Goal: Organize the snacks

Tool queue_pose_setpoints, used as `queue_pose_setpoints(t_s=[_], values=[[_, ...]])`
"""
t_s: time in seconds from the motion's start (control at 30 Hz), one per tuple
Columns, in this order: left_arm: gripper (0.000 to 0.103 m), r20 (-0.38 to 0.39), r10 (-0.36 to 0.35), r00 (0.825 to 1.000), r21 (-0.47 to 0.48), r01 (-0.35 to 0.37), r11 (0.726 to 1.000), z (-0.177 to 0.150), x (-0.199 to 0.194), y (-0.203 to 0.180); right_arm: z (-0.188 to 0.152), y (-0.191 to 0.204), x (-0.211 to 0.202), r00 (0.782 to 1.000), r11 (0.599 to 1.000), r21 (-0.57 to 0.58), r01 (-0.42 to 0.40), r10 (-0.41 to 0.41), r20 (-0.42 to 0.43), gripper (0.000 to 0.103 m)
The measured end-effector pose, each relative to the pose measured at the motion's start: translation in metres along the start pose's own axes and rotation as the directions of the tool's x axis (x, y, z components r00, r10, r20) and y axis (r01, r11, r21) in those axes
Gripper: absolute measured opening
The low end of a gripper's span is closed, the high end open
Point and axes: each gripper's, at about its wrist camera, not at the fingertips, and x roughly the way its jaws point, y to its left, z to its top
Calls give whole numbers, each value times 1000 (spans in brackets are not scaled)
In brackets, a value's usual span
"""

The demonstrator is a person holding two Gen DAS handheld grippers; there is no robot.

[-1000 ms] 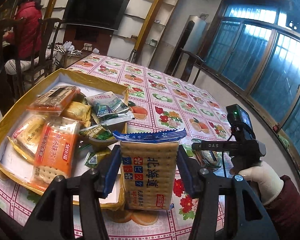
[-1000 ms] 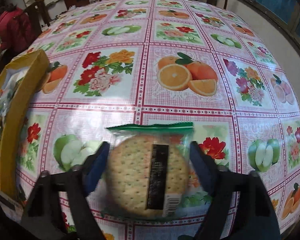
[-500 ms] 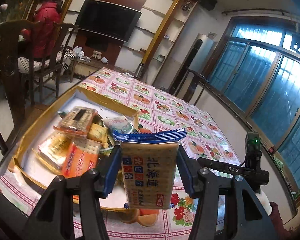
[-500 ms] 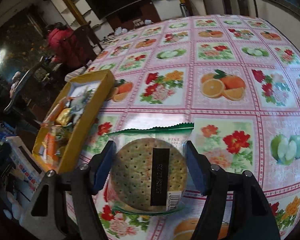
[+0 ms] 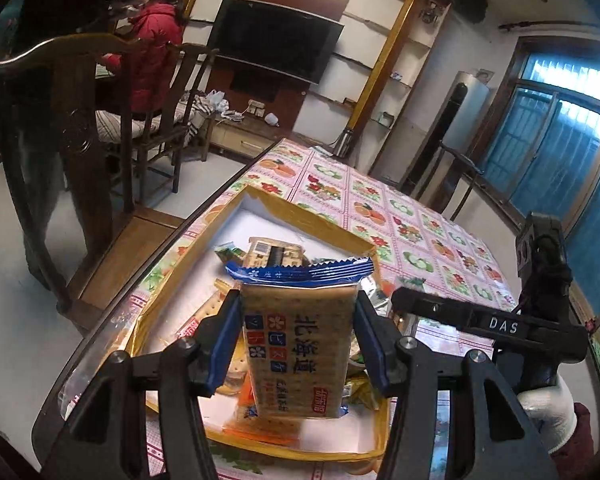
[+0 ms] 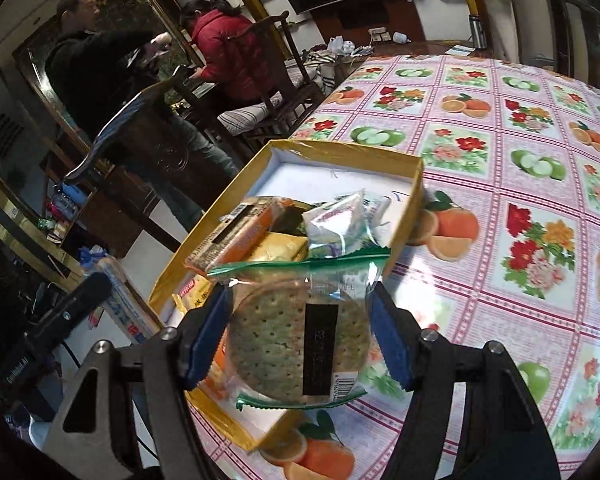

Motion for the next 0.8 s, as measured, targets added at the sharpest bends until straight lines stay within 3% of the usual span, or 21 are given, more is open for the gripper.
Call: queue_pose_setpoints(t_s=[0.1, 0.17, 0.33, 0.43, 0.53, 0.7, 0.8], values=[[58, -29, 24, 999, -6, -24, 1000, 0, 16, 7, 17, 7, 25, 1000, 1000, -3, 21, -21, -4, 70], [69, -39, 23, 999, -10, -23, 1000, -1, 22, 8, 29, 8, 39, 999, 999, -4, 43, -43, 4, 70], [74, -45, -1, 999, -9, 1, 1000, -9, 23, 3, 53, 3, 70, 1000, 999, 38, 26, -26, 17, 71], [75, -55, -19, 998, 5, 20, 1000, -13, 23, -2, 61, 5, 75, 1000, 999, 44, 7, -8, 29, 80], [75, -51, -11, 999, 25, 12, 1000, -18, 19, -11, 63, 8, 61, 996, 999, 46, 0, -4, 89, 81], [76, 66, 79, 995, 112, -86, 990, -27, -7, -36, 46, 9, 10, 981, 1000, 22, -3, -1, 192, 86], [80, 194, 176, 965, 154, -207, 966, -33, -29, -56, 24, 8, -20, 971, 999, -4, 37, -35, 236, 87]])
